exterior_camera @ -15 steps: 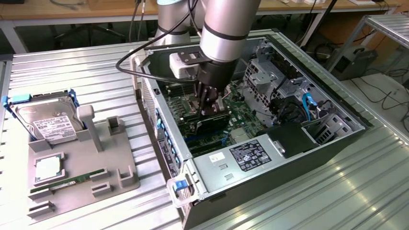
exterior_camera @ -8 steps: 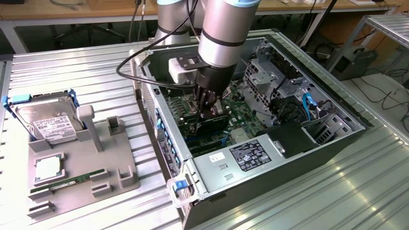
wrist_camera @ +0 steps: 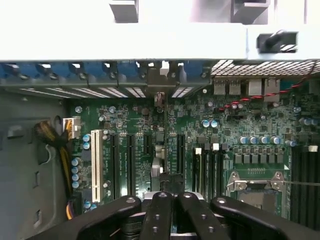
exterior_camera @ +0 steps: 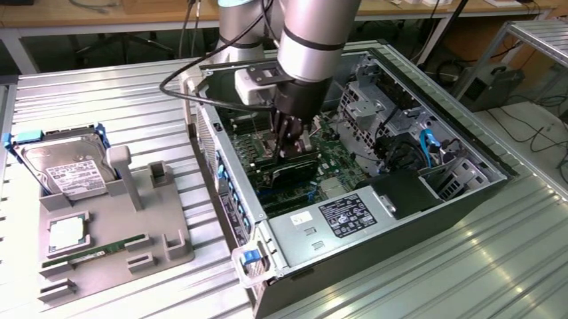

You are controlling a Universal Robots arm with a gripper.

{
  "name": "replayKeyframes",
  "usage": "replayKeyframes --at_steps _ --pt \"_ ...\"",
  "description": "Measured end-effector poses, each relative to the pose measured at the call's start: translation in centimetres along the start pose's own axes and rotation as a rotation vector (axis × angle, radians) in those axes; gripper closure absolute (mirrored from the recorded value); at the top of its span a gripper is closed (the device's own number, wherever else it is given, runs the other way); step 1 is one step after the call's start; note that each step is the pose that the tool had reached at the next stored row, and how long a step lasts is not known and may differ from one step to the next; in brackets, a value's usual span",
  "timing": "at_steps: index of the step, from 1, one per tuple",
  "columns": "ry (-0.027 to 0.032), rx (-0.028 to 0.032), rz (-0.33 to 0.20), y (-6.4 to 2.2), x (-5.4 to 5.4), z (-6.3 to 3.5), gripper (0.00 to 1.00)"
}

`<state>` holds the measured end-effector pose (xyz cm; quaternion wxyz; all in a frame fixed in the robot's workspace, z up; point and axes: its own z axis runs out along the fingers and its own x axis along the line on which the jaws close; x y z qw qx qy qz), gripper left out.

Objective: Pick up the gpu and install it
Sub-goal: 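Insert the gpu into the slot, then press down on the gpu until it lock into place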

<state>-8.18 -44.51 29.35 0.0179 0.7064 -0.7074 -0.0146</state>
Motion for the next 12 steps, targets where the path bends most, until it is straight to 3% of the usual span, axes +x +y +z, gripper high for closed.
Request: replayKeyframes --at_steps 4,12 --pt "0.0004 -0.0003 0.000 0.08 0.0 -1.86 0.89" --pt "0.0002 -0.0002 0.000 0.09 0.0 -1.99 0.89"
